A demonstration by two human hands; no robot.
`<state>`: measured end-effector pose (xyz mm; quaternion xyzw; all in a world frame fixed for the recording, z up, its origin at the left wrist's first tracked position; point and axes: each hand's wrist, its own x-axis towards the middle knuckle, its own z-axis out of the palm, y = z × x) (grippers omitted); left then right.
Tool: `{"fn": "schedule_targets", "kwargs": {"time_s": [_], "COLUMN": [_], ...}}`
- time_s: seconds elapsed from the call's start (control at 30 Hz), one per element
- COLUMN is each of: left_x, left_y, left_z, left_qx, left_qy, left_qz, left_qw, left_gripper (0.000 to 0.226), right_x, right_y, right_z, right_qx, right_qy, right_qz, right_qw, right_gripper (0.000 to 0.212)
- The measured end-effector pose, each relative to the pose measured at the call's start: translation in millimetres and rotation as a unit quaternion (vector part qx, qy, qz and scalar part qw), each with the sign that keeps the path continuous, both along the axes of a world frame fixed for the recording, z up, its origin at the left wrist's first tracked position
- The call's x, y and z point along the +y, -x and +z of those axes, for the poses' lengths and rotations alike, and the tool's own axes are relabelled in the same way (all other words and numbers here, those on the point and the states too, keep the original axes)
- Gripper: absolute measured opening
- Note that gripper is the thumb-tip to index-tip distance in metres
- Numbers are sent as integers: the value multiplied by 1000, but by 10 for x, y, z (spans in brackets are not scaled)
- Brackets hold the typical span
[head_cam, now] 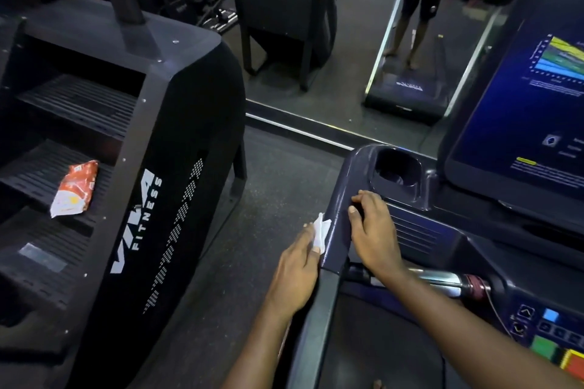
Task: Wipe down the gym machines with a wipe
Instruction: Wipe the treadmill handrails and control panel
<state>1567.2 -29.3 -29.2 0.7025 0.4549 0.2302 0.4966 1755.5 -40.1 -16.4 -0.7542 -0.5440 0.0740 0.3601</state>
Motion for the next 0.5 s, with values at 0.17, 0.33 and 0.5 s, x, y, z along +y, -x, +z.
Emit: {"fn": "schedule_targets", "kwargs": {"time_s": [0.17,0.33,0.5], "left_x": [-88,-215,-9], "left_y": [101,297,87], "left_z": [-77,-56,-119], "left_qx": [-66,-67,-113], "left_qy": [49,124,171], "left_qz": [-21,-84,-80], "left_qw": [996,986,976], "left_gripper": [42,39,62], "right_x": [-7,19,16], "right_y": [12,25,32], "right_z": [-6,-18,-30], "right_qx": [-17,-53,-91], "right_qy": [37,53,68], "right_qz": [-4,-45,-104], "right_qw": [999,996,988], "right_gripper": [32,39,43]}}
